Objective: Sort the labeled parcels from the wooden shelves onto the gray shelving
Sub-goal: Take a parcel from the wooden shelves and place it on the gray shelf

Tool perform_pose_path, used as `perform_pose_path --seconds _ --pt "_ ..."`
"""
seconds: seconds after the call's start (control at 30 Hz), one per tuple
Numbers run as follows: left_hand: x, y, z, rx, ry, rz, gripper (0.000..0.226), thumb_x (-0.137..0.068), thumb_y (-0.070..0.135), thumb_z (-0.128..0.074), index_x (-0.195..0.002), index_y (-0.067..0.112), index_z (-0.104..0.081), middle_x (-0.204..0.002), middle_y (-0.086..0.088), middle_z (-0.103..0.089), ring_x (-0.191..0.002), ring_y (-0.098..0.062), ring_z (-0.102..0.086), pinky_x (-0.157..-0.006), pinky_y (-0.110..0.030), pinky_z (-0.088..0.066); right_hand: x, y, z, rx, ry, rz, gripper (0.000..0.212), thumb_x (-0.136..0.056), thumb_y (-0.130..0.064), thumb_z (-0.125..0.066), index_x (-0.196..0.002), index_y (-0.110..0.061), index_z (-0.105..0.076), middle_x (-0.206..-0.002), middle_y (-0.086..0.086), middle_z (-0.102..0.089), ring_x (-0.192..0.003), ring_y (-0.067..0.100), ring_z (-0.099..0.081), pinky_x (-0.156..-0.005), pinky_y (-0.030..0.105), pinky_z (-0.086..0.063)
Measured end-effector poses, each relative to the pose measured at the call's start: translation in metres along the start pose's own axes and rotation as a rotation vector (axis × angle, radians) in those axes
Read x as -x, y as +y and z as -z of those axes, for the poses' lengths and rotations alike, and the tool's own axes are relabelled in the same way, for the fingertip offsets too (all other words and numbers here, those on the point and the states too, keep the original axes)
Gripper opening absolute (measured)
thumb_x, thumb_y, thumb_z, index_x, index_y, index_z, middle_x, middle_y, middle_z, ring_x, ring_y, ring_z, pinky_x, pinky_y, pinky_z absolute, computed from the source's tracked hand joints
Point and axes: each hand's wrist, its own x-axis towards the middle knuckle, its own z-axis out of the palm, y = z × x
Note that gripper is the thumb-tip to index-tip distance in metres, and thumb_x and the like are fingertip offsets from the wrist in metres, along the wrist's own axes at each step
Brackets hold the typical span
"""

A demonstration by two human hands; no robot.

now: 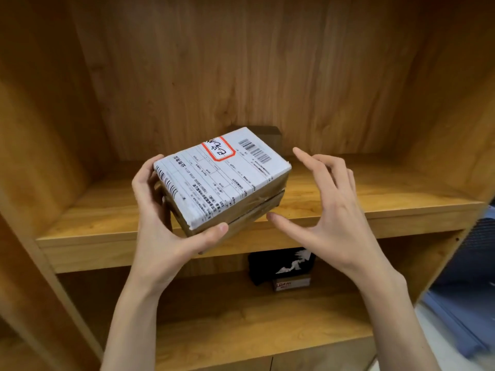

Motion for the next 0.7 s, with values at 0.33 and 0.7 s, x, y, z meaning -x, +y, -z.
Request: perform_pose_path --seconds 0.33,0.7 --pt "0.003 0.010 0.011 -0.024 -0.185 0.010 0.108 -0.045 0.037 -0.080 -0.136 0.035 -0.023 -0.122 0.043 -0.042 -0.123 0.014 -0.038 -0.093 -0.003 -0.036 0.005 0.007 0.019 -0.061 -0.092 -0.055 0.101 -0.066 -0.061 -0.069 -0.150 -0.036 -0.019 -0.139 -0.015 -0.028 -0.127 0.000 -0.026 -0.096 0.018 -0.026" --pt "-0.004 0.015 -0.062 -0.041 -0.176 -0.104 0.109 -0.047 0.049 -0.077 -0.135 0.047 -0.013 -0.125 0.050 -0.024 -0.127 0.018 -0.028 -0.105 -0.007 -0.029 0.053 0.025 0.067 0.324 0.069 -0.215 0.071 -0.082 -0.048 -0.067 -0.143 -0.027 -0.037 -0.135 -0.005 -0.043 -0.118 0.002 -0.028 -0.094 0.024 -0.027"
